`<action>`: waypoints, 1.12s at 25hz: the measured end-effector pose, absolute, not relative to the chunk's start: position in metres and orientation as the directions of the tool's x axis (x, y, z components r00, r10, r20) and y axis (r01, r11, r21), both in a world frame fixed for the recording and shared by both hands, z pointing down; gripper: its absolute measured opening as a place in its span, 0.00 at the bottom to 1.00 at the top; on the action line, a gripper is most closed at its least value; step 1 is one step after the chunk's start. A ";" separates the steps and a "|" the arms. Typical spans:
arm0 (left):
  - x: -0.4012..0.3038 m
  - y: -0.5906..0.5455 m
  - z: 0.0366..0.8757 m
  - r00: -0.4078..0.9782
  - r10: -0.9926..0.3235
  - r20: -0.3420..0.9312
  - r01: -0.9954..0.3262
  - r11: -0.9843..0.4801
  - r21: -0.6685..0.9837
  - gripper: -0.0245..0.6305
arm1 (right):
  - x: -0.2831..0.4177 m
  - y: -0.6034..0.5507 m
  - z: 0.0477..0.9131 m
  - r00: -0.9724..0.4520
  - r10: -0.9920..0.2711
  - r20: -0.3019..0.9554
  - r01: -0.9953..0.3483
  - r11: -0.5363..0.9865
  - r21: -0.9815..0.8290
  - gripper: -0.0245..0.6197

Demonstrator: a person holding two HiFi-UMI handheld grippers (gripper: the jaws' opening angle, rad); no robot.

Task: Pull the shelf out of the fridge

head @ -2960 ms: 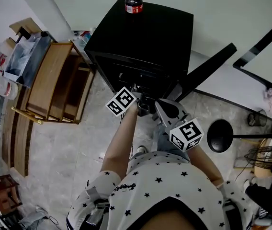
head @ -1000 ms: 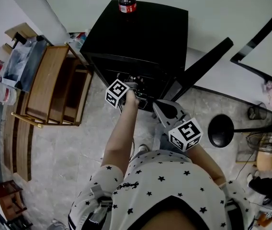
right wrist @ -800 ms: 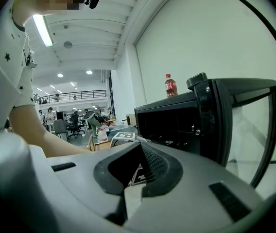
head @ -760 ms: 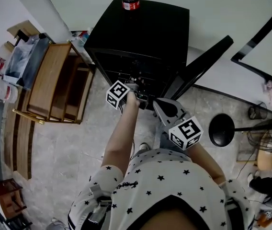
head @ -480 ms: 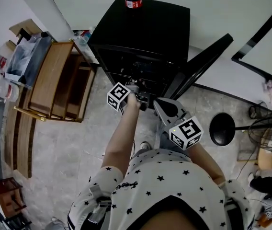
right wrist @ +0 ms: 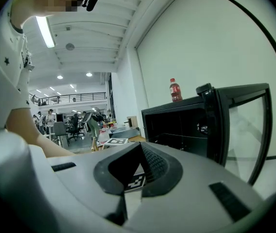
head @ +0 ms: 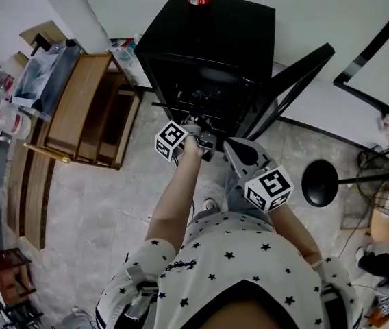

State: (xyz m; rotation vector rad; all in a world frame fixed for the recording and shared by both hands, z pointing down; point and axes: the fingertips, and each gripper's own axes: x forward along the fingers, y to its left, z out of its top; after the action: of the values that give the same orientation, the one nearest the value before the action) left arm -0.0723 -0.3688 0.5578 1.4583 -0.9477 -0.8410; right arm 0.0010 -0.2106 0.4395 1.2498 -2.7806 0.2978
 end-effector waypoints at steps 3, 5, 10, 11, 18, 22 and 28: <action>-0.076 -0.360 0.557 0.418 -0.908 0.013 -0.093 -0.029 0.995 0.08 | -0.001 -0.204 0.437 -0.665 -0.733 0.146 -0.747 0.650 -0.141 0.03; -0.078 -0.354 0.557 0.421 -0.907 0.015 -0.094 -0.027 0.995 0.08 | -0.002 -0.199 0.436 -0.666 -0.732 0.145 -0.746 0.651 -0.140 0.03; -0.082 -0.338 0.555 0.425 -0.905 0.015 -0.090 -0.026 0.996 0.08 | -0.006 -0.187 0.432 -0.670 -0.729 0.139 -0.742 0.658 -0.129 0.03; -0.082 -0.336 0.555 0.424 -0.905 0.014 -0.089 -0.026 0.996 0.08 | -0.007 -0.185 0.431 -0.672 -0.727 0.137 -0.740 0.660 -0.126 0.03; -0.085 -0.323 0.555 0.425 -0.905 0.013 -0.086 -0.026 0.996 0.08 | -0.012 -0.173 0.430 -0.679 -0.722 0.135 -0.735 0.668 -0.118 0.03; -0.088 -0.321 0.554 0.423 -0.906 0.012 -0.085 -0.026 0.996 0.08 | -0.015 -0.172 0.428 -0.681 -0.720 0.131 -0.732 0.671 -0.116 0.03; -0.087 -0.317 0.555 0.420 -0.907 0.010 -0.081 -0.026 0.996 0.08 | -0.017 -0.169 0.429 -0.686 -0.717 0.125 -0.728 0.676 -0.117 0.03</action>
State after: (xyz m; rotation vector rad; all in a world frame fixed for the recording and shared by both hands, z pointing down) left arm -0.0875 -0.3168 0.5551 1.4506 -0.9367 -0.8469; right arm -0.0174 -0.1693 0.4285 1.2141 -2.8129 0.2428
